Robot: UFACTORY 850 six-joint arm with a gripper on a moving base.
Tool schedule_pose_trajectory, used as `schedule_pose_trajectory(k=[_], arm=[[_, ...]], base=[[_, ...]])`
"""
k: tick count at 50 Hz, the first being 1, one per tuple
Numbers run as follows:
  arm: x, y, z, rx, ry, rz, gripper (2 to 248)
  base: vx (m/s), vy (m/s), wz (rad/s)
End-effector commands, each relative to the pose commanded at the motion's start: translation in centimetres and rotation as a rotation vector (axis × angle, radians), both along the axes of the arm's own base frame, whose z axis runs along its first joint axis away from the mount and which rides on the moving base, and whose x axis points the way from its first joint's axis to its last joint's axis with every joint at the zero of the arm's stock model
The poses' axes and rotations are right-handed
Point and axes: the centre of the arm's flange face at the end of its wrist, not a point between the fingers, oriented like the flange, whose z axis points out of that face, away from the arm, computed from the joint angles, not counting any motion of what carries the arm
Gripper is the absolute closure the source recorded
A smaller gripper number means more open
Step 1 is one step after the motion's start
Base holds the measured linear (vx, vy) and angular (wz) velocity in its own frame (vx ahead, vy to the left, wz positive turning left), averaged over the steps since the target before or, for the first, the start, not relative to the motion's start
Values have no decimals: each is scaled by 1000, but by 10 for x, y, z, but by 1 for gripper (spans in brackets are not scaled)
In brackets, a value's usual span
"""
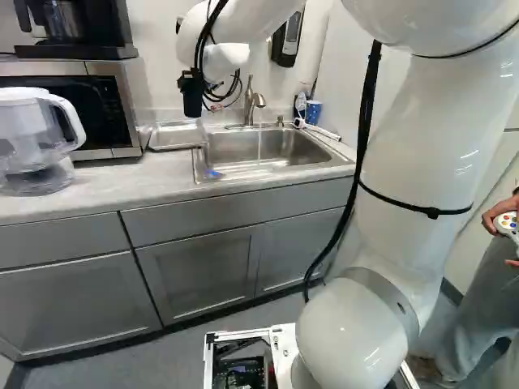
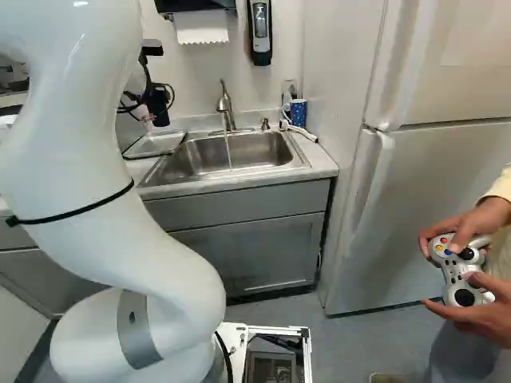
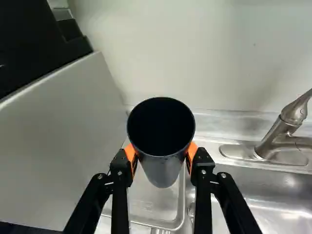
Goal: Rinse the cup and place it in the tray
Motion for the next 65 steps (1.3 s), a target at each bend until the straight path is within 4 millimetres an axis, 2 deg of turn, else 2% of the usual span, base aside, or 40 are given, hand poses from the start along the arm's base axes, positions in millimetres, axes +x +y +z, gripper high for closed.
schedule_pose_trajectory(k=[14, 65], arm=[[4, 11, -15, -5, 4, 10, 129], [15, 15, -67, -23, 21, -3, 129]], base=[[0, 0, 0], [0, 0, 0]])
